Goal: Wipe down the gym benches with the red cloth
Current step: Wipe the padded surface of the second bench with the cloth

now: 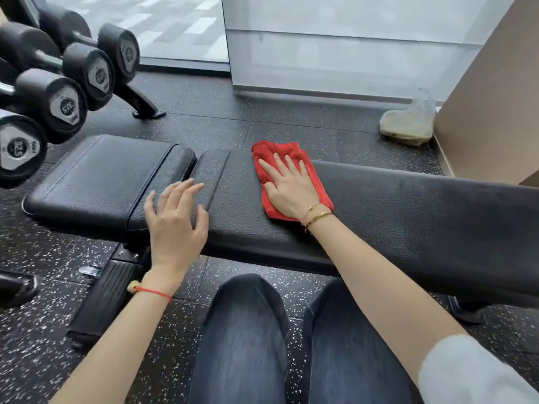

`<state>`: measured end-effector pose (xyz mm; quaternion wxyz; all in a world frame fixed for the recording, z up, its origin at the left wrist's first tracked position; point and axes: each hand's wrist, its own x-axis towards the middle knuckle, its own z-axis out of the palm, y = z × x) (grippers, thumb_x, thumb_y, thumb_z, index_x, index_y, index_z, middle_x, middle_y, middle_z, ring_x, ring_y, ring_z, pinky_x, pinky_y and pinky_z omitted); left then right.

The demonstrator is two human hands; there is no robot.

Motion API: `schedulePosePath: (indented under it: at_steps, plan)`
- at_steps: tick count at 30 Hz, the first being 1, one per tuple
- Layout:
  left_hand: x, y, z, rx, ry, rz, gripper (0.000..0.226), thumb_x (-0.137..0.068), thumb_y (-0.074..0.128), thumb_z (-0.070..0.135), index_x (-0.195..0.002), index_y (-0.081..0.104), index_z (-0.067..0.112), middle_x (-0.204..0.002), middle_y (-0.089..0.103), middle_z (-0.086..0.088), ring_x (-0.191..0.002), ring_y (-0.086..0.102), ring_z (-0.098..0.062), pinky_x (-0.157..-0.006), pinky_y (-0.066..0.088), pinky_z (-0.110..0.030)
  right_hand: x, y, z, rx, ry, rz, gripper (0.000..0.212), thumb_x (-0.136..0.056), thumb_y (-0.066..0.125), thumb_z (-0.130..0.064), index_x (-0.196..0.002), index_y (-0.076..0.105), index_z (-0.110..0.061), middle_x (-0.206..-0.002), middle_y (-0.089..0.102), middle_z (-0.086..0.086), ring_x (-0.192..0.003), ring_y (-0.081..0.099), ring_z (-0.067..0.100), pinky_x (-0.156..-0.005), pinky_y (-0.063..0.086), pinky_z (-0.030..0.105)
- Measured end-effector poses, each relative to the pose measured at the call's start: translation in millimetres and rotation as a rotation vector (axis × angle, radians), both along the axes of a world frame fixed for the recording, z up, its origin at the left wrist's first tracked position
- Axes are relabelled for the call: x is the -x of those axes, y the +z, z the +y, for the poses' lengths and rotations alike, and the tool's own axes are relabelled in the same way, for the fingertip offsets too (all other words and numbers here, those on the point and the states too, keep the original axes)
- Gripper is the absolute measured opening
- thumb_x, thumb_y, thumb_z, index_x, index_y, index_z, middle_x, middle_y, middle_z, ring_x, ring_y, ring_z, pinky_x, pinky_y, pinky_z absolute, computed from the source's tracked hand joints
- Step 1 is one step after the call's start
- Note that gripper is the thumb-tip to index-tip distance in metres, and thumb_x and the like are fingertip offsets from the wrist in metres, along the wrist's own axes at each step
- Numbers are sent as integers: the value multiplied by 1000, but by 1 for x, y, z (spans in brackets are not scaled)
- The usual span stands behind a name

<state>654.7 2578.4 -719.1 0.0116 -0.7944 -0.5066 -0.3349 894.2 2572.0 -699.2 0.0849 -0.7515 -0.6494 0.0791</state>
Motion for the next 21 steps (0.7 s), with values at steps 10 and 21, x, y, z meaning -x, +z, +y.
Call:
schedulePosePath:
  at_steps: [10, 21]
  plan:
    - [68, 0, 54, 140, 186, 59, 41, -95, 47, 24, -134, 58, 15, -142, 55, -5, -137, 42, -25, -120, 13, -57, 80, -6, -32, -84, 328, -22, 60, -97, 35, -33, -154, 16, -37, -164, 11, -2, -151, 7, 21, -123, 0, 44]
    - [69, -20, 81, 126, 179, 46, 46, -91, 37, 28, -131, 58, 16, -137, 57, -3, -130, 46, -26, -118, 20, -50, 61, -1, 30, -18, 34, -42, 57, -100, 31, -35, -155, 15, -34, -164, 7, 2, -152, 3, 24, -123, -4, 44]
